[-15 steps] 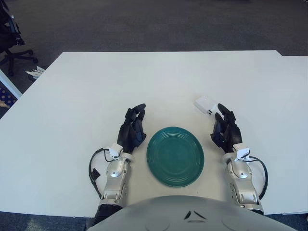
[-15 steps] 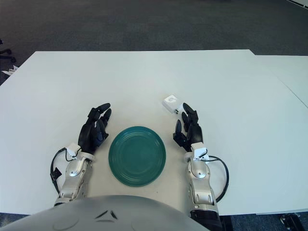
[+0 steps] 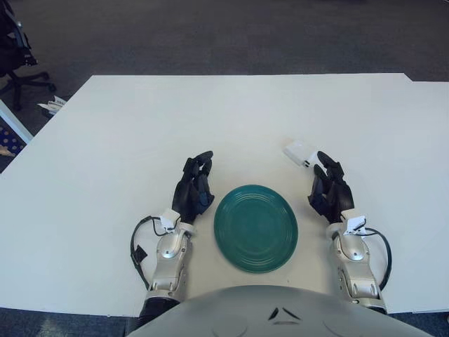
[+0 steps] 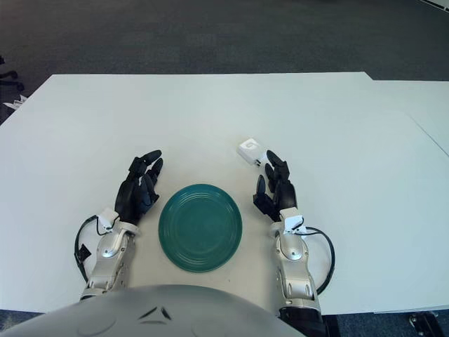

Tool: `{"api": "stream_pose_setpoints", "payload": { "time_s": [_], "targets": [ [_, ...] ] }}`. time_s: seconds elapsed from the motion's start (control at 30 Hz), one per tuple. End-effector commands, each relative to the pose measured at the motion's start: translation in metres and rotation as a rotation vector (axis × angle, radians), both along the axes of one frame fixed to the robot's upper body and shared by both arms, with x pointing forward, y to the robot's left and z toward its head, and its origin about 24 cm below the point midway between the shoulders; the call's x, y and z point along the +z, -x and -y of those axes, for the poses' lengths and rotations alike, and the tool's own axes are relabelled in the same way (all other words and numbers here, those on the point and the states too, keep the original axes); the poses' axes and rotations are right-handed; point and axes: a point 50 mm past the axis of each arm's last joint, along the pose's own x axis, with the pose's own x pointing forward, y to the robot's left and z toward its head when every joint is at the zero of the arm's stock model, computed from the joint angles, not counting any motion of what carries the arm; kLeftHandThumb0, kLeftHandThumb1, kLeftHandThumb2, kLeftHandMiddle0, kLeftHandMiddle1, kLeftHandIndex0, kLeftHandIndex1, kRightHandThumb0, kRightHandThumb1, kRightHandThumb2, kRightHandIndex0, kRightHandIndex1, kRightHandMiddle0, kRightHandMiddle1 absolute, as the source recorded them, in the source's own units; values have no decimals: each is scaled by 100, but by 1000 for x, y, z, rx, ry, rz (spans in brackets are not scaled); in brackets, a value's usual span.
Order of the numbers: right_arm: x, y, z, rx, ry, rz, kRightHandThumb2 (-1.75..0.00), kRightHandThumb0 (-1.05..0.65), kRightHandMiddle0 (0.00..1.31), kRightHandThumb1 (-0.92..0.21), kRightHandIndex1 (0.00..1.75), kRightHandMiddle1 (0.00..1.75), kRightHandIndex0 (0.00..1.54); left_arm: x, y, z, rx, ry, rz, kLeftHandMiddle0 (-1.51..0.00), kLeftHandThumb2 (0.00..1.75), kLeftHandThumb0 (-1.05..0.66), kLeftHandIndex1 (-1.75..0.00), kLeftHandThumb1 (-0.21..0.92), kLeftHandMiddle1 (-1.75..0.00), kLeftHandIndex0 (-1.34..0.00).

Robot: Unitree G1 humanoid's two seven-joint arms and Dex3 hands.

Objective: Put the charger into the plate.

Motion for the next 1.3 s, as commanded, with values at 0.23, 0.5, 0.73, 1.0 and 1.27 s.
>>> {"api": "stream_pose_setpoints", "payload": {
  "time_s": [0.23,0.5,0.73,1.0,1.27],
  "targets": [
    [26,-26,1,-58,350,108,-68,-77,0,-92,2,63,26,-19,12,4,-4,5,-107,-40,90,-90,-79,92,-2,-13],
    [41,-61,-7,-52,705,145,-60,-85,0,-92,1,62,26,-18,11,7,-4,30,-102,-43,88,-90,-81,92,-3,-16],
    [39,-90,-15,27,939,46,-65,-89,0,-92,0,55,20,-12,10,11,-3,17,-86,-41,88,-89,-80,92,-1,-15],
    [35,-111,-27,78,981,-47,-64,-91,0,-92,0,51,16,-6,14,13,19,35,-100,-42,87,-89,-85,92,-1,-20],
    [31,-134,-41,102,983,-96,-61,-93,0,-92,0,47,15,-4,19,18,34,15,-117,-44,87,-87,-88,92,-2,-23]
  ]
}}
